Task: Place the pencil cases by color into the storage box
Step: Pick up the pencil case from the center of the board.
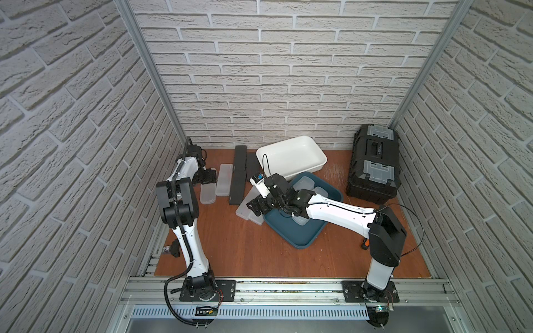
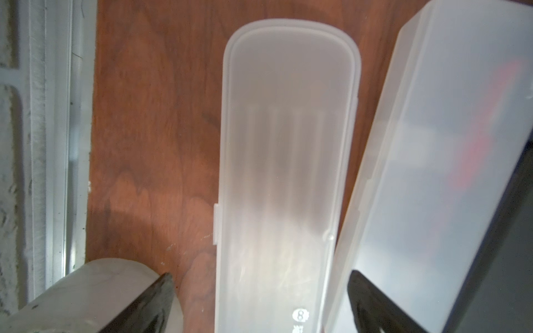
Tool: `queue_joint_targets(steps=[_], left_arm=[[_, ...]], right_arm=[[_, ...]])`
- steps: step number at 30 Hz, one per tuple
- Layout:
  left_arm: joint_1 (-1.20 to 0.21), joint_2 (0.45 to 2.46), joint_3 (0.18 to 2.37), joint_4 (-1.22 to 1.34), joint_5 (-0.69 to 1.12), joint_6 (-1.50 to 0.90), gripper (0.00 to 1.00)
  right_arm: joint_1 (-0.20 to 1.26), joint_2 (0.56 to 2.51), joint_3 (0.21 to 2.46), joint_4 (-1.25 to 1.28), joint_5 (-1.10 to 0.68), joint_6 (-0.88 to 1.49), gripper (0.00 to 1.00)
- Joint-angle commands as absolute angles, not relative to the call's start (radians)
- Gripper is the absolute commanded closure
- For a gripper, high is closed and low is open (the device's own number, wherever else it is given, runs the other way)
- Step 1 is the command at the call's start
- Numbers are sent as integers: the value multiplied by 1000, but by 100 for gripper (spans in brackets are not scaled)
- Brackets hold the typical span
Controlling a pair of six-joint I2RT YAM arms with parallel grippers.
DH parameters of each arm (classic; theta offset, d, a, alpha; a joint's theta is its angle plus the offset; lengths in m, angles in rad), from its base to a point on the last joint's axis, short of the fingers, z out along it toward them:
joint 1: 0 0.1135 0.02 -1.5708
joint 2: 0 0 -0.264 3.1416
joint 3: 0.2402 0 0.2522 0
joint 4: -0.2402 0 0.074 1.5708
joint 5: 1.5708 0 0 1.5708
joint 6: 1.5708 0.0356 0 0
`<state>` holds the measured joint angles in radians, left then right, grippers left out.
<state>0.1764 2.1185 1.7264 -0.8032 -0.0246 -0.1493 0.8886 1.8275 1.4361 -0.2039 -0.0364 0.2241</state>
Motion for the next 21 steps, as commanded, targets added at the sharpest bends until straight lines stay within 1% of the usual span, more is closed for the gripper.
queue_joint_targets(steps=[1,21], left_arm=[[184,2131,1737,-780,-21,-149,7],[182,2184,1763,-756,-24,-181,7]], right_arm=[[897,1789,1416,-164,-21,214,13],[900,1824,1442,-167,-32,196,14]])
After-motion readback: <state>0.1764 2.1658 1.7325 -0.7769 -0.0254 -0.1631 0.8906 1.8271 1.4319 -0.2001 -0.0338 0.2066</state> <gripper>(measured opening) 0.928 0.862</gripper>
